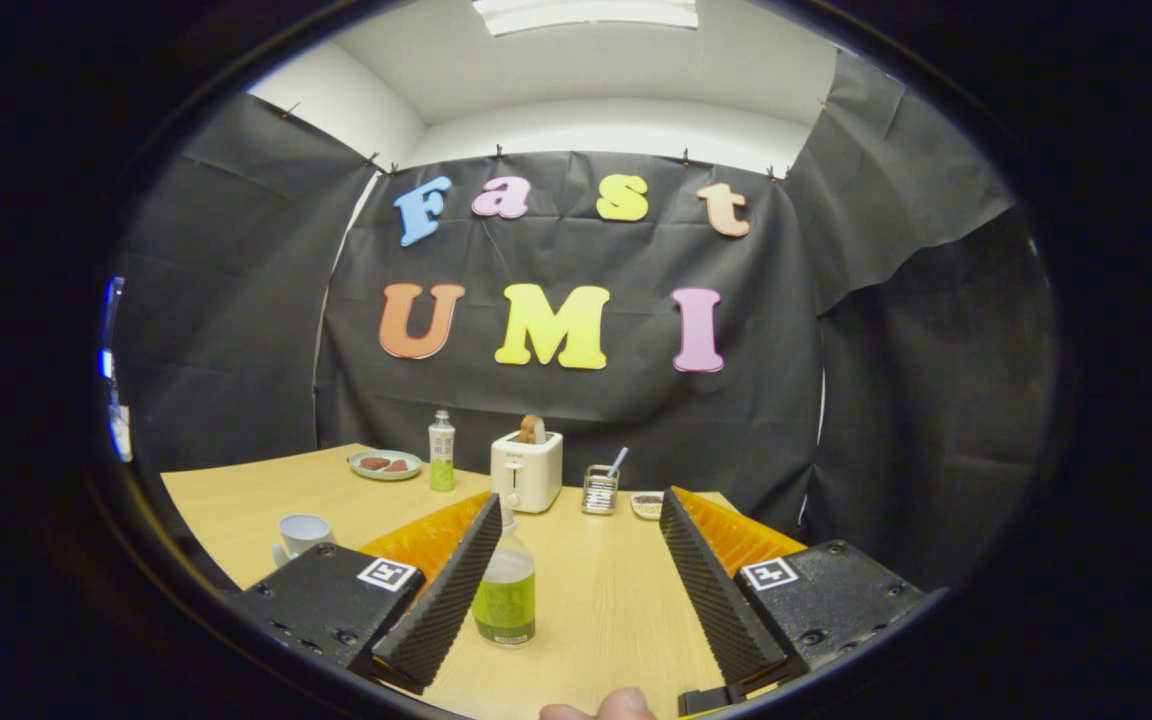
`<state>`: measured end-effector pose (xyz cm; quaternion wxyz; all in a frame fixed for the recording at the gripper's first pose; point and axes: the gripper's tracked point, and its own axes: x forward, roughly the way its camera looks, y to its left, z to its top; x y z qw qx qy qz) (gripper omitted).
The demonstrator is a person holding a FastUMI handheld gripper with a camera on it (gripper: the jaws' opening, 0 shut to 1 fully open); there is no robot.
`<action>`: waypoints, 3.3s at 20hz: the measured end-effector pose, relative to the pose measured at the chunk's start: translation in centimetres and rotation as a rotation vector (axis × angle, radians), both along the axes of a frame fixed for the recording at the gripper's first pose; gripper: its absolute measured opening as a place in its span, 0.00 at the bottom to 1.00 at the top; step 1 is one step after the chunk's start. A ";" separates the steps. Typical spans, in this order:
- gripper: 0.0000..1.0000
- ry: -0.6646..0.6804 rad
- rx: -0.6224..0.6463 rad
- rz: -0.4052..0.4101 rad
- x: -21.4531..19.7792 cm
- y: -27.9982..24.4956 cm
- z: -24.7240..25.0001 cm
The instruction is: Take the bottle from table, then pour the juice into the cup, finally place the bottle on the coaster
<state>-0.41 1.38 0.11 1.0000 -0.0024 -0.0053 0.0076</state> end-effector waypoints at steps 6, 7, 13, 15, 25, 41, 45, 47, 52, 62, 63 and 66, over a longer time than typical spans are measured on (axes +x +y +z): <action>1.00 0.008 -0.012 0.001 -0.2 0.1 0.0; 1.00 0.011 -0.009 0.005 -0.3 0.3 0.0; 1.00 0.015 -0.024 0.038 -0.4 1.7 -0.8; 1.00 0.024 -0.030 0.049 -0.4 2.3 -1.4; 1.00 0.106 -0.001 0.086 1.4 5.0 -6.6; 1.00 0.240 0.071 0.027 6.2 6.6 -13.5; 1.00 0.290 0.110 0.026 7.8 7.0 -14.8; 1.00 0.303 0.133 0.024 8.3 7.1 -15.1; 1.00 0.298 0.165 0.023 9.2 7.6 -14.7; 0.78 0.298 0.009 0.045 9.5 8.9 -13.2; 0.77 0.290 -0.035 0.049 9.7 9.3 -12.8; 0.75 0.282 -0.202 0.043 10.7 9.9 -12.2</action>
